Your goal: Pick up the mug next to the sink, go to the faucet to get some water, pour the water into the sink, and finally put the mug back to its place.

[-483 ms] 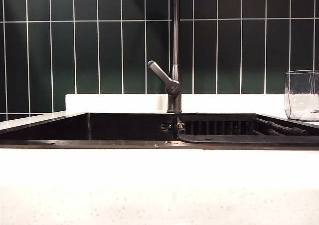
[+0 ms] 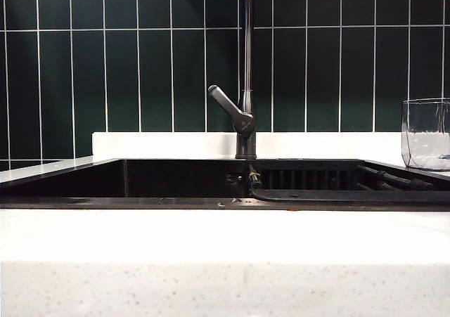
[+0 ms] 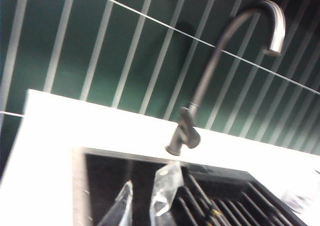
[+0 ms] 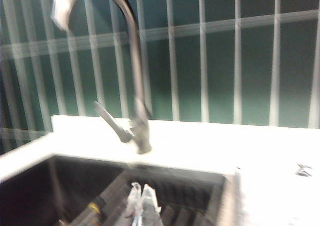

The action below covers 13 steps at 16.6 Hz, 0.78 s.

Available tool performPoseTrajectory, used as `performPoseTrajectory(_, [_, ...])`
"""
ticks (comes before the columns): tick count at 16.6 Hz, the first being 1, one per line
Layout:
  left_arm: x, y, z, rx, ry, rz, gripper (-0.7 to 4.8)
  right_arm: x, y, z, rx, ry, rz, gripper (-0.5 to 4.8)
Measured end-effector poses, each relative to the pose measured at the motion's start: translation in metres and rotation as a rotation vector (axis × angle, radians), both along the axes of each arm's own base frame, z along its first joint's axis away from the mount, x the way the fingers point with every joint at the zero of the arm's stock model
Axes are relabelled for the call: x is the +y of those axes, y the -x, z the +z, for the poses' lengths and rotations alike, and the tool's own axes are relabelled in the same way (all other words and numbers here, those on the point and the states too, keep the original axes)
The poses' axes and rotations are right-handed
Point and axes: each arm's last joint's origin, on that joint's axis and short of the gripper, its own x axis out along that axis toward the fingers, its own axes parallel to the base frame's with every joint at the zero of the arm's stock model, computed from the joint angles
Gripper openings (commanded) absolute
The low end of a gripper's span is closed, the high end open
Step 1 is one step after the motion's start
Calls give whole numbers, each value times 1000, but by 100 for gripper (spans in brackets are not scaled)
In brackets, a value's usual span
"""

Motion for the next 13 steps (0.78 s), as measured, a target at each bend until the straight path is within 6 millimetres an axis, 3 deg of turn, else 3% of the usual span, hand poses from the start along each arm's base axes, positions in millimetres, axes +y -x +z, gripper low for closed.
performPoseTrajectory(6, [2,1,12,79,0,99,59,-4,7,23,-16,63,-173,-5])
performPoseTrajectory(8, [-1,-1,33,70,-43,55,60,-4,2,24,34,69,-177,-5])
performPoseTrajectory(10, [-7,-13,40,129,-63,-45,71,-4,-3,32,61,71,-179,3])
performPoseTrajectory(13, [-22,-41,30,247,-99,-176,71,-5,-19,35,131,74,-177,24])
